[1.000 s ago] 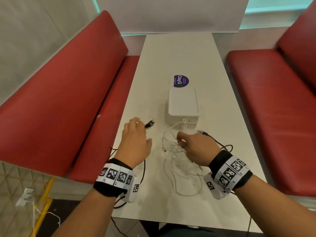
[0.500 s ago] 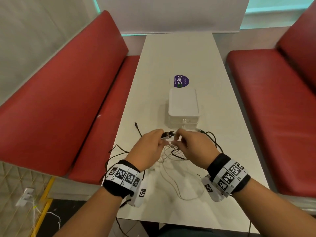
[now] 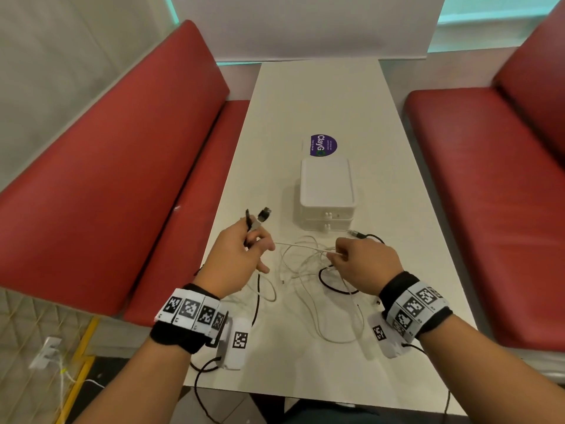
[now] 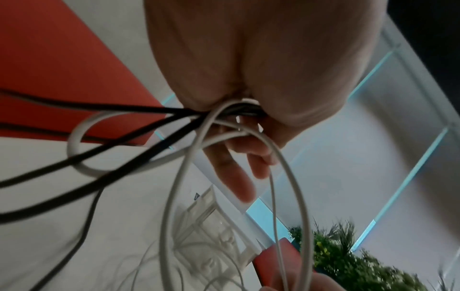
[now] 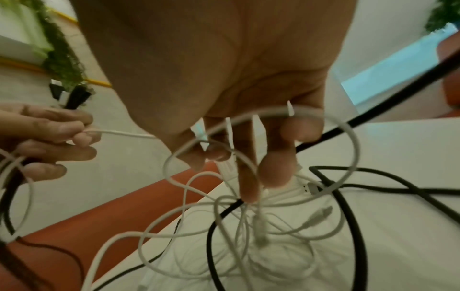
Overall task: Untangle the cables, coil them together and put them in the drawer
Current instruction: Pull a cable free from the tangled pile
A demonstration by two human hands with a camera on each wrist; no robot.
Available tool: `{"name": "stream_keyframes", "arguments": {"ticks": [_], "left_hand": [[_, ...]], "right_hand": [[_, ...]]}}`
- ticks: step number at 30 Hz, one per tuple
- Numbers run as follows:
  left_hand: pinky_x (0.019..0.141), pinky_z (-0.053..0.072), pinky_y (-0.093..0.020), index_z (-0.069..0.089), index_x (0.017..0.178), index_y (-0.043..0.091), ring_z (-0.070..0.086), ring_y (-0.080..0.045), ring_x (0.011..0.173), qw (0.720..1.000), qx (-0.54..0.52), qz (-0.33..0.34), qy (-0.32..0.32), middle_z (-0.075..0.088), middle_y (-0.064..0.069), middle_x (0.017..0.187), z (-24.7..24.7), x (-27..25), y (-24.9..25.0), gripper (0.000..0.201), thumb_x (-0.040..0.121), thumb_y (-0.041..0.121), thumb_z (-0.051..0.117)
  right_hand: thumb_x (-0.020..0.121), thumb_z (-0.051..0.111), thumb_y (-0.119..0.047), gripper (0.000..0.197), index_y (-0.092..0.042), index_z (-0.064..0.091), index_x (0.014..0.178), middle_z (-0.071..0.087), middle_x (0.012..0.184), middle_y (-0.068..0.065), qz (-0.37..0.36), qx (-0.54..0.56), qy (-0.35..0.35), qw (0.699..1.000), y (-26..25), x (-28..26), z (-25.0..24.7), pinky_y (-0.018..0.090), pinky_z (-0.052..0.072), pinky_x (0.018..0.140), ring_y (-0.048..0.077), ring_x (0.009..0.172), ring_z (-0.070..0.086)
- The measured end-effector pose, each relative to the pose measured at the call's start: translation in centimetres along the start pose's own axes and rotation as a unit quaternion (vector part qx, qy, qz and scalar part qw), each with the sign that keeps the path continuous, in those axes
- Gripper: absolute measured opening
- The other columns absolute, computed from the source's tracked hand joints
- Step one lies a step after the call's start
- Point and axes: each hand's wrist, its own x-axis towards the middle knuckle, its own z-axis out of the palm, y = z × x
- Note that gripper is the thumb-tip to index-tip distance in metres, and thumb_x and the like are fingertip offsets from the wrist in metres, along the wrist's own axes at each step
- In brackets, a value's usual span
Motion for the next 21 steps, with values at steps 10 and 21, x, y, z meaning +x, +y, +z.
{"name": "stream_keyframes", "arguments": {"ticks": [10,21], "left_hand": [[0.058,0.051,-0.046,0.046,0.077,0.002,0.047,-0.023,0.060,0.985,0.098,-0.075,0.119,0.063,-0.022,0.081,-2.1,0.1,-3.2,0.014,0.087,0.007,0.055],[0.059,0.038,-0.034,0.064,0.068,0.009,0.058,-0.024,0.059,0.949,0.286,-0.127,0.042,0.063,-0.002,0.059,-12.9,-1.8,-5.9,0.020,0.084,0.015,0.075]], "right_hand": [[0.083,0.068,-0.062,0.045,-0.018,0.061,0.077,0.070,0.068,0.005,0.050,0.318,-0.031,0.946,1.5,0.6,-0.2,0.044,0.060,0.070,0.024,0.071,0.068],[0.086,0.070,-0.055,0.016,-0.040,0.071,0.086,0.070,0.092,-0.013,0.005,0.250,0.004,0.968,2.5,-0.6,0.0,0.020,0.046,0.069,0.002,0.085,0.063]]}}
